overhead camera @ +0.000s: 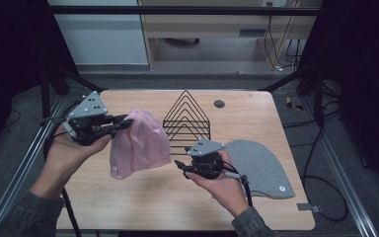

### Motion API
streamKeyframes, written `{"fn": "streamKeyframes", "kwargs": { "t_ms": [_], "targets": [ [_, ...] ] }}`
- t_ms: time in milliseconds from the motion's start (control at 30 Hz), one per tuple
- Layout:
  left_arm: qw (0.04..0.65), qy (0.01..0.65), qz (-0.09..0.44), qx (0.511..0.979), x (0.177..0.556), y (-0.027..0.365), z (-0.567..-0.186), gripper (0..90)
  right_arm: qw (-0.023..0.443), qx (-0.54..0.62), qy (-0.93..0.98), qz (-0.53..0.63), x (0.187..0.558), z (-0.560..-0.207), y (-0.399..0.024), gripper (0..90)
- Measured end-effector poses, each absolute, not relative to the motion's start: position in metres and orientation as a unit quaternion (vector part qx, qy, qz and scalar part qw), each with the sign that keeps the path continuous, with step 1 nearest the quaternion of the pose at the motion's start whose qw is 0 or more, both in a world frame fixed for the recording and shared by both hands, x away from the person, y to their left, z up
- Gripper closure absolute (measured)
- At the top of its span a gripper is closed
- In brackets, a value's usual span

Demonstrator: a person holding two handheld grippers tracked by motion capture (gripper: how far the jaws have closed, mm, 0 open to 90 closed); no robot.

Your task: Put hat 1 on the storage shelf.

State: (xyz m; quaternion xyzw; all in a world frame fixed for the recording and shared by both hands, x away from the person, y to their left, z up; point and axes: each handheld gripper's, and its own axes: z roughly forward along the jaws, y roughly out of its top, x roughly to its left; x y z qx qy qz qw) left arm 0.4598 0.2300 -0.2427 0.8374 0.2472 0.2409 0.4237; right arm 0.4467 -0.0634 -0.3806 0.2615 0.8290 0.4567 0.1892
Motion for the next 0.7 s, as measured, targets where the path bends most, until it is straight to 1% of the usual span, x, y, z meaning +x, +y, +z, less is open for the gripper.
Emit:
{"fn": "streamKeyframes", "kwargs": {
  "t_ms": [200, 233, 267, 400, 433, 567, 600, 633, 700],
  "targets": [
    [0.427, 0.245, 0.242, 0.836, 0.461, 0.225, -0.235, 81.2, 0.175, 0.257, 0.829, 0.465, 0.452, -0.377, -0.043, 51.0],
    [0.427, 0.245, 0.242, 0.836, 0.461, 0.224, -0.234, 81.2, 0.177, 0.255, 0.828, 0.467, 0.453, -0.376, -0.041, 50.0],
    [0.428, 0.245, 0.241, 0.836, 0.461, 0.224, -0.234, 81.2, 0.180, 0.259, 0.825, 0.468, 0.456, -0.371, -0.036, 46.6],
    [0.437, 0.244, 0.234, 0.833, 0.461, 0.220, -0.231, 81.2, 0.183, 0.266, 0.820, 0.473, 0.464, -0.361, -0.027, 44.1],
    [0.439, 0.243, 0.232, 0.833, 0.461, 0.219, -0.230, 81.2, 0.182, 0.266, 0.821, 0.472, 0.465, -0.359, -0.025, 46.3],
    [0.447, 0.241, 0.230, 0.830, 0.460, 0.217, -0.226, 81.2, 0.184, 0.263, 0.824, 0.467, 0.470, -0.354, -0.021, 71.4],
    [0.447, 0.241, 0.230, 0.830, 0.460, 0.217, -0.226, 81.2, 0.184, 0.263, 0.824, 0.467, 0.470, -0.354, -0.021, 71.4],
    [0.448, 0.241, 0.230, 0.830, 0.461, 0.217, -0.225, 81.2, 0.184, 0.262, 0.825, 0.465, 0.472, -0.351, -0.022, 77.8],
    [0.447, 0.242, 0.232, 0.829, 0.462, 0.218, -0.223, 81.1, 0.178, 0.258, 0.828, 0.465, 0.473, -0.347, -0.025, 80.1]
  ]
}}
